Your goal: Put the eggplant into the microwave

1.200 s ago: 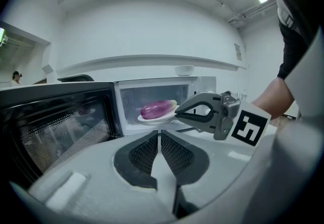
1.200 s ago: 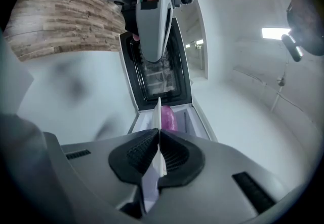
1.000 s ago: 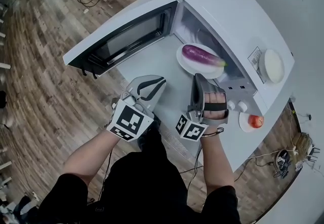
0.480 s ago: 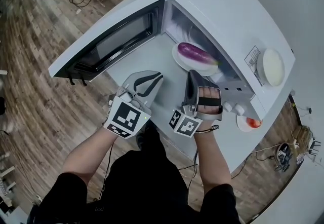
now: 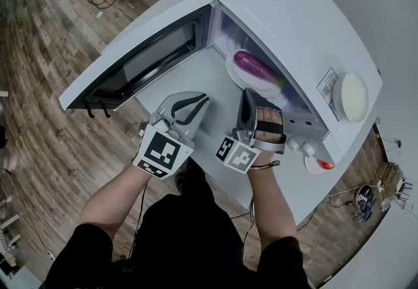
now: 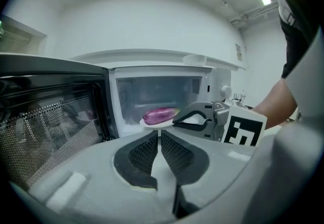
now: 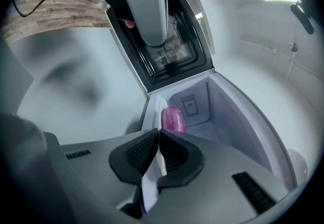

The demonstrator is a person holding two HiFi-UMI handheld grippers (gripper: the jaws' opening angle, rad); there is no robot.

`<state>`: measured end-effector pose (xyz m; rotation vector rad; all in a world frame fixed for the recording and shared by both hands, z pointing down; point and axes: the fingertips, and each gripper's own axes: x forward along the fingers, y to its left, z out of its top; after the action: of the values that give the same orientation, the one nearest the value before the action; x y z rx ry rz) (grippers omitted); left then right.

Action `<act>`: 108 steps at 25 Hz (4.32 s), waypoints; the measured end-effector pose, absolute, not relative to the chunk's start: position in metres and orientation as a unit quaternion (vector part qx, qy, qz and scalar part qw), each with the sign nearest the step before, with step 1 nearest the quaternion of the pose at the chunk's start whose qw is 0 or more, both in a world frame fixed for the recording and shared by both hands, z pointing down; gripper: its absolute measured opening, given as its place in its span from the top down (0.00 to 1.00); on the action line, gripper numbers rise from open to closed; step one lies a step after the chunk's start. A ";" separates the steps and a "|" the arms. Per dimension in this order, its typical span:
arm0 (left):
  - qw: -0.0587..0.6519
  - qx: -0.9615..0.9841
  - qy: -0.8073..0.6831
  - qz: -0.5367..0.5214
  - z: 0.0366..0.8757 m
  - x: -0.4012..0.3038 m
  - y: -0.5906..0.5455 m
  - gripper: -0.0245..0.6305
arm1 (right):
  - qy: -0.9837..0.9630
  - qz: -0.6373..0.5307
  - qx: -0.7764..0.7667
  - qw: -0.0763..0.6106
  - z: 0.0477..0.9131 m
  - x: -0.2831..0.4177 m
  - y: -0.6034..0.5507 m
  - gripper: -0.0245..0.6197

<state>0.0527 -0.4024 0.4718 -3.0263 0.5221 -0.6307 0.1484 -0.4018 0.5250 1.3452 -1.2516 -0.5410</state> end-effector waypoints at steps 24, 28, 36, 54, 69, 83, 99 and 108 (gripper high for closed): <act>-0.009 -0.963 0.169 -0.208 0.468 0.046 -0.422 0.92 | -0.618 -0.120 0.601 0.493 0.532 0.141 -0.435 0.90; -0.011 -0.962 0.171 -0.213 0.469 0.044 -0.423 0.92 | -0.622 -0.083 0.623 0.467 0.530 0.148 -0.443 0.90; -0.009 -0.960 0.175 -0.218 0.468 0.044 -0.431 0.92 | -0.616 -0.043 0.649 0.444 0.531 0.167 -0.456 0.90; -0.006 -0.959 0.182 -0.217 0.453 0.044 -0.432 0.92 | -0.616 -0.016 0.685 0.389 0.516 0.179 -0.456 0.90; -0.035 -0.961 0.202 -0.187 0.406 -0.029 -0.355 0.92 | -0.713 0.094 0.641 0.269 0.462 0.082 -0.361 0.90; -0.062 -0.961 0.230 -0.141 0.369 -0.114 -0.247 0.92 | -0.729 0.152 0.633 0.212 0.419 0.044 -0.251 0.90; -0.073 -0.950 0.280 -0.120 0.309 -0.115 -0.143 0.92 | -0.777 0.154 0.604 0.084 0.318 0.061 -0.108 0.90; -0.080 -0.951 0.276 -0.112 0.284 -0.058 -0.056 0.92 | -0.819 0.198 0.539 0.019 0.303 0.076 -0.022 0.91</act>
<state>-0.0577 -0.0564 0.2838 -3.1510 0.9147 -0.3707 0.0755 -0.0223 0.3026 1.6734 -2.5412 0.6142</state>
